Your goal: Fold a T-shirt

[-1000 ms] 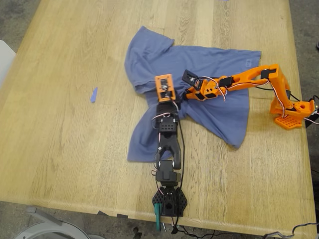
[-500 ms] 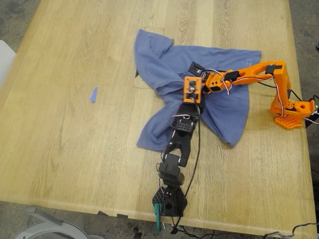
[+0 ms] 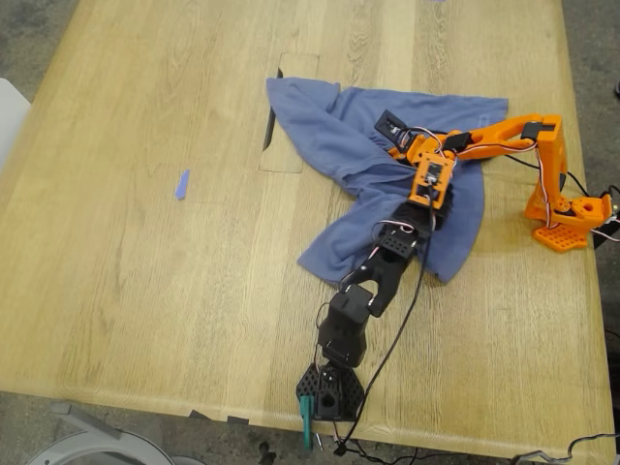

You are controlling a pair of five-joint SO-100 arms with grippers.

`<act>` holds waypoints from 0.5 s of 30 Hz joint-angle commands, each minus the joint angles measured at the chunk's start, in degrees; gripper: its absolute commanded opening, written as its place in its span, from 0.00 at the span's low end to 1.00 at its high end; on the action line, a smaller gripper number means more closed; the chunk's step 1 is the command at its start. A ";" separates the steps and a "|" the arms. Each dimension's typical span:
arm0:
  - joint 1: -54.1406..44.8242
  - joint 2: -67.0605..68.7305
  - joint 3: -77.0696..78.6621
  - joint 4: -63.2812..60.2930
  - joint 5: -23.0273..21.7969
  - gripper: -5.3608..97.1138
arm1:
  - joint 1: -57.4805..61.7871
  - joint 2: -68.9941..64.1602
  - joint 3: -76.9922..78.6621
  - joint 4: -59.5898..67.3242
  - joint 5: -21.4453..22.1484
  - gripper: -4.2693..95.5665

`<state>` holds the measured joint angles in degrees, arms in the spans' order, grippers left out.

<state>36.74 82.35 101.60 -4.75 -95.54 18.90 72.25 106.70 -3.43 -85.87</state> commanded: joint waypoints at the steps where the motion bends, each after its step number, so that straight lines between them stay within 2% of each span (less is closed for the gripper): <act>1: 5.45 0.09 -9.14 -2.37 -0.44 0.08 | 2.02 3.96 0.26 -0.97 0.35 0.04; 6: 8.79 -7.82 -16.70 -2.64 -0.44 0.08 | 3.60 5.01 1.49 -1.14 0.44 0.04; 15: 12.66 -26.98 -39.20 2.11 -0.35 0.09 | 5.98 7.82 5.54 -1.85 0.53 0.04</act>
<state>44.91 54.32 73.83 -2.90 -95.45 23.12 76.20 112.32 -4.04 -85.69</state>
